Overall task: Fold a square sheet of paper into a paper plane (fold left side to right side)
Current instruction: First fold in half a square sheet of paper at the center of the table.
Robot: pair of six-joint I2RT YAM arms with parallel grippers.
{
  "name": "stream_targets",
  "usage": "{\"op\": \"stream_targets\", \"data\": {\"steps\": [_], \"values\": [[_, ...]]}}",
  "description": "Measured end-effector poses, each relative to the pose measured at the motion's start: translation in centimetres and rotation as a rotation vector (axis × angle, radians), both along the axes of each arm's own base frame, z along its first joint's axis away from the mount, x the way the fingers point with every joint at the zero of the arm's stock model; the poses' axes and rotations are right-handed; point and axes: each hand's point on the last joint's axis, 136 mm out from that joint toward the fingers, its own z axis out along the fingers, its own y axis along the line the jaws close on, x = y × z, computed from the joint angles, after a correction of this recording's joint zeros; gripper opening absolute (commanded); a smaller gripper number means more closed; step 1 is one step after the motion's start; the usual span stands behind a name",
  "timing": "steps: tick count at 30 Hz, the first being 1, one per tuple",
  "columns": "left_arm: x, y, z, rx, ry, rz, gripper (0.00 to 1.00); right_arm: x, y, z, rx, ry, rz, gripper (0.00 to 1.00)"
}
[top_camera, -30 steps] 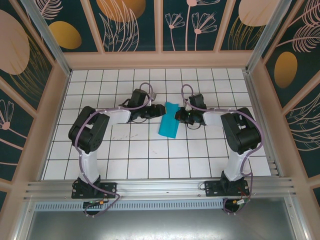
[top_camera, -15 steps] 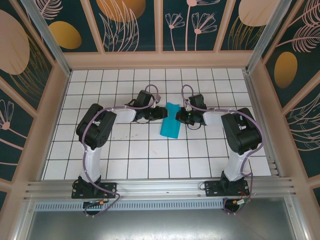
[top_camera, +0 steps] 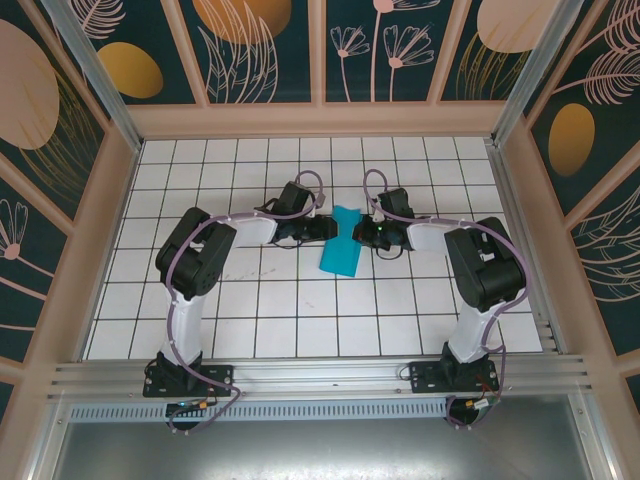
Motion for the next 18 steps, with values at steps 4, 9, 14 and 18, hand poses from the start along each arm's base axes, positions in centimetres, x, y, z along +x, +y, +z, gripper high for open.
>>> {"op": "stream_targets", "data": {"steps": [4, 9, 14, 18], "values": [[-0.01, 0.09, 0.03, 0.017, -0.009, 0.006, 0.45, -0.10, -0.19, -0.15, -0.012, 0.005, -0.003, 0.04], [0.01, 0.29, -0.03, 0.030, -0.012, 0.008, 0.44, -0.17, -0.27, -0.24, -0.016, 0.009, -0.004, 0.05], [-0.04, 0.26, -0.14, 0.040, -0.016, 0.010, 0.42, -0.16, -0.33, -0.21, -0.019, 0.008, -0.006, 0.11], [-0.02, 0.30, -0.30, 0.057, -0.022, 0.012, 0.40, 0.03, -0.53, 0.48, -0.027, -0.014, -0.012, 0.22]]}}
